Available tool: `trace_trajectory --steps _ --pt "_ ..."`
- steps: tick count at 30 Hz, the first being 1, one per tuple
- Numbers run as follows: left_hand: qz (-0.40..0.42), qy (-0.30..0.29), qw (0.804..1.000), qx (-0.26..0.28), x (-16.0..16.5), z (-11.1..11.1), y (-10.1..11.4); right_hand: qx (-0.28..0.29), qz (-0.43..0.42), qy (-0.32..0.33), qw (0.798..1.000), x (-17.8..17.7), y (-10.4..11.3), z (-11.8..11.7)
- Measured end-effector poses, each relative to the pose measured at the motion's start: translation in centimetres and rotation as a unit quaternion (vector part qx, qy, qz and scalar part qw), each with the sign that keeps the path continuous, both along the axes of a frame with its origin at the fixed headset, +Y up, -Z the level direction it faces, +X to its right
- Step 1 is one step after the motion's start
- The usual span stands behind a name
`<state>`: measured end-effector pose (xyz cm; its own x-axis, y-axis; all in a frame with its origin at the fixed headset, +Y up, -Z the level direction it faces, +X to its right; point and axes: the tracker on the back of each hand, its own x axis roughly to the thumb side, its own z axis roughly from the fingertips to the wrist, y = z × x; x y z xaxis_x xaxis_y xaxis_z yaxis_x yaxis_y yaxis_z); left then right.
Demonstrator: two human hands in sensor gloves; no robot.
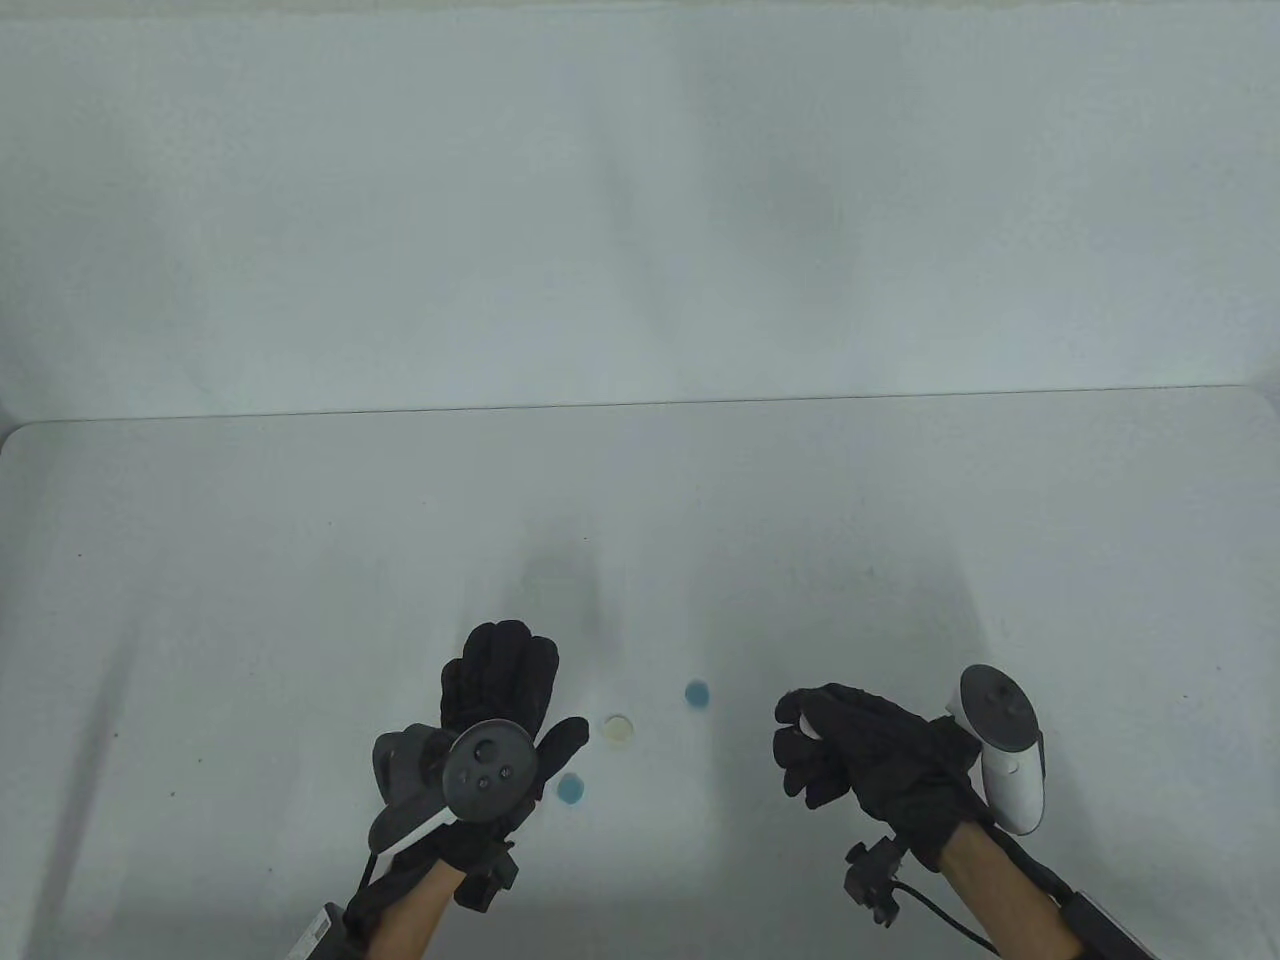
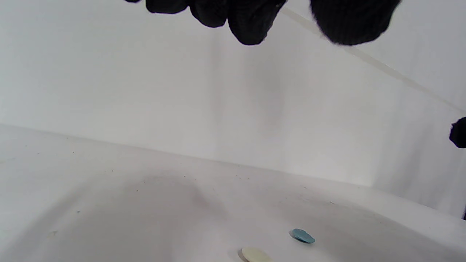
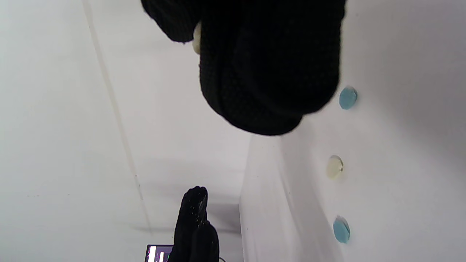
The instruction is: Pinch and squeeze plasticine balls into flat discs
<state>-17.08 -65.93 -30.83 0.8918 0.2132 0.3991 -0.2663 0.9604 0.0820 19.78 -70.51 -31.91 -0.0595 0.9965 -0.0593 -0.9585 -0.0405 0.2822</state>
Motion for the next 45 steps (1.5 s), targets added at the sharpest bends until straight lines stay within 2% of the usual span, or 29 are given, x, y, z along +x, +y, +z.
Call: trace_trajectory --steps 3,9,27,33,39,45 --pt "0.001 0.000 1.000 0.001 0.00 0.01 0.01 0.002 0.011 -0.003 1.000 0.07 -0.07 -0.01" --pt "0.002 0.001 1.000 0.000 -0.04 -0.03 0.00 -0.019 -0.021 0.038 0.999 -0.10 -0.60 -0.09" --pt "0.001 0.002 1.000 0.003 -0.01 -0.01 0.02 0.005 0.034 -0.026 0.999 0.33 -0.12 -0.11" --pt "0.001 0.002 1.000 0.004 -0.03 -0.01 0.03 -0.012 -0.006 0.000 1.000 0.43 -0.44 -0.12" --pt "0.002 0.003 1.000 0.005 -0.07 0.00 0.05 -0.005 0.018 -0.039 0.999 0.80 -0.17 -0.10" --pt "0.002 0.002 1.000 0.004 -0.05 0.00 0.05 0.012 0.051 -0.047 0.998 0.59 0.24 0.07"
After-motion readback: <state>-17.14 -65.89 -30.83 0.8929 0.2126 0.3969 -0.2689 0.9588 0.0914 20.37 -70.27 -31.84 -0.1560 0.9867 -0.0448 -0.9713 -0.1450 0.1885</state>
